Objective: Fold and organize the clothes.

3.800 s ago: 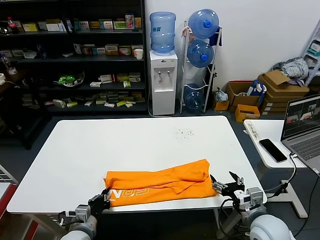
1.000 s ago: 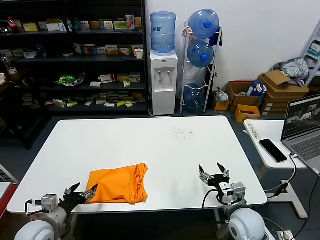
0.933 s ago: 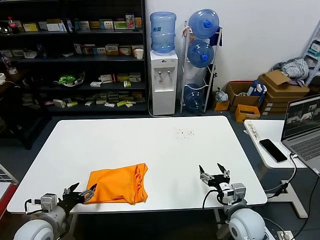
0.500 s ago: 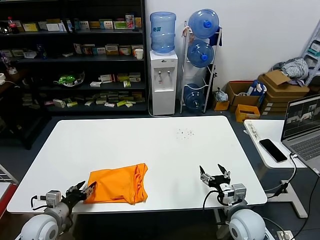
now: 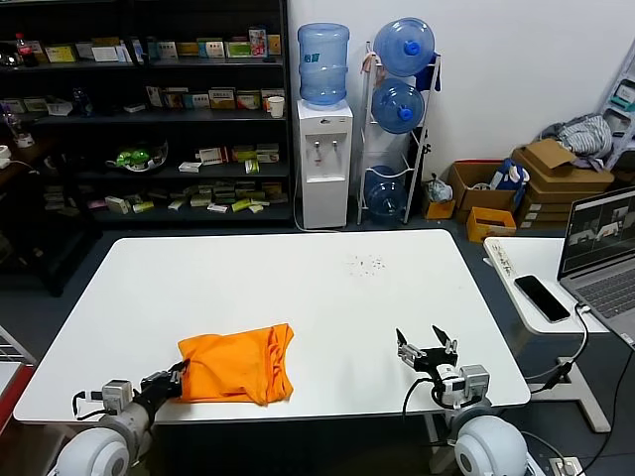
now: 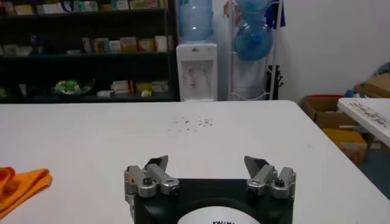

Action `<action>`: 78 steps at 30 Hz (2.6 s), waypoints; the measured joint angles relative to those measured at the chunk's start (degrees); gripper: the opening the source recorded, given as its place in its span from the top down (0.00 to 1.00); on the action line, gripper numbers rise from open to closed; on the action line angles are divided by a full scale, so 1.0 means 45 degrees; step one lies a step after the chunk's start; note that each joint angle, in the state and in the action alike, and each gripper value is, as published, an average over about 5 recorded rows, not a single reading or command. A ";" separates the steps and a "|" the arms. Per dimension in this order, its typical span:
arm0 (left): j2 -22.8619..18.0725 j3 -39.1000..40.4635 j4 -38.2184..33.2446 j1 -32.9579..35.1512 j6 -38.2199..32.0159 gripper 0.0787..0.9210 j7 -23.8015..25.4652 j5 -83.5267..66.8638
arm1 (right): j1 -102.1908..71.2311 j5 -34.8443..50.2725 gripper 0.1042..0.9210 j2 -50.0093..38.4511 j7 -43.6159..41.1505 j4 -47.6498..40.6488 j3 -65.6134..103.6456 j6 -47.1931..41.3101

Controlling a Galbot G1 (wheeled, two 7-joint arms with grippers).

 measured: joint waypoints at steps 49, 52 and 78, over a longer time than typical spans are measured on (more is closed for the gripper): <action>0.0179 0.2579 -0.3861 -0.2404 0.2299 0.97 -0.5223 -0.4902 | -0.0098 -0.0058 0.12 0.0678 0.0007 -0.0169 0.0725 0.0234; -0.0790 0.3806 -0.3567 -0.3541 0.2316 0.97 -0.5693 -0.5336 | -0.0102 -0.0094 0.12 0.0833 -0.0039 -0.0206 0.0798 0.0281; -0.2865 0.0852 -0.2339 0.0236 -0.3077 0.17 -0.0154 0.2117 | -0.0818 -0.1547 0.12 0.1171 -0.2500 -0.0977 0.1939 0.2932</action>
